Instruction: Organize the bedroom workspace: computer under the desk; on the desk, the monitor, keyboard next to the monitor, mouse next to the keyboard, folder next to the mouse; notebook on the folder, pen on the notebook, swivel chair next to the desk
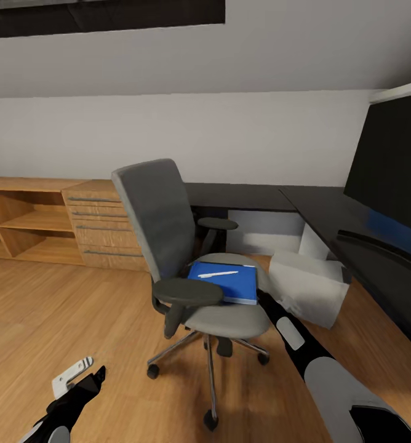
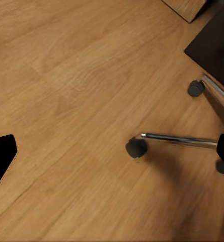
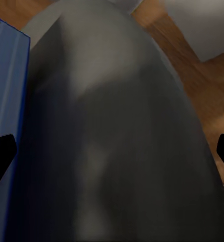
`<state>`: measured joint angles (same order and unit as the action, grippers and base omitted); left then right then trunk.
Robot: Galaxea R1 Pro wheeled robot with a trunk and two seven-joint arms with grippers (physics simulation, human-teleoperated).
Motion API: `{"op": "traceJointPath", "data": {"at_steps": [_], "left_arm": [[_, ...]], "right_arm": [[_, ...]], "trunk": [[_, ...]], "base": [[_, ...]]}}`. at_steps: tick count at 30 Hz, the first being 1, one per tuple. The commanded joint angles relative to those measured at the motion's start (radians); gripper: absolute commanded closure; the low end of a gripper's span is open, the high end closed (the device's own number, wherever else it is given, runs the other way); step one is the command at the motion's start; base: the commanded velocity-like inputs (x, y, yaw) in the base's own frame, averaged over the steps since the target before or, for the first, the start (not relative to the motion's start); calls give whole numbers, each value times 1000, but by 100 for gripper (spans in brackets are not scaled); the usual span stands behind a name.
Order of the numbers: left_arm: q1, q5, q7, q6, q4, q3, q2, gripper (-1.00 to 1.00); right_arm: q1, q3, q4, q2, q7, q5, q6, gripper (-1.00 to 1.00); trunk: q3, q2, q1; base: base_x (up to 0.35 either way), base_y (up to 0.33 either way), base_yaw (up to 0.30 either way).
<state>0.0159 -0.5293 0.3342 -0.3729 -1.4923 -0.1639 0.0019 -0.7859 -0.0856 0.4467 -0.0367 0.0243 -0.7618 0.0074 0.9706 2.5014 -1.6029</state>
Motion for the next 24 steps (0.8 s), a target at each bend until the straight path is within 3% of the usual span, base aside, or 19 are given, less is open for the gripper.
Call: {"op": "traceJointPath", "data": {"at_steps": [1,9,15,18,24], "left_arm": [[0,-11,6,-3,-2,0,1,-100],[0,-10,8,-3,-2,0,1,-100],[-1,-3,7,-2,3,9,-22,-100],[-1,-3,8,-1,3,6,-37,-100],[-1,-3,9,-2,3,6,-41,-100]], "right_arm": [[0,1,0,-2,0,-17,1,-100],[0,1,1,-2,0,-17,-1,-100],[-1,-3,1,-12,0,-10,-7,-100],[0,-1,1,2,-1,-11,-7,-100],[0,0,1,8,-1,-11,-7,-100]], "trunk": [[1,0,0],[1,0,0],[1,0,0],[1,0,0],[1,0,0]], "base": [[221,5,214],[179,35,59],[0,0,0],[0,0,0],[0,0,0]]}}
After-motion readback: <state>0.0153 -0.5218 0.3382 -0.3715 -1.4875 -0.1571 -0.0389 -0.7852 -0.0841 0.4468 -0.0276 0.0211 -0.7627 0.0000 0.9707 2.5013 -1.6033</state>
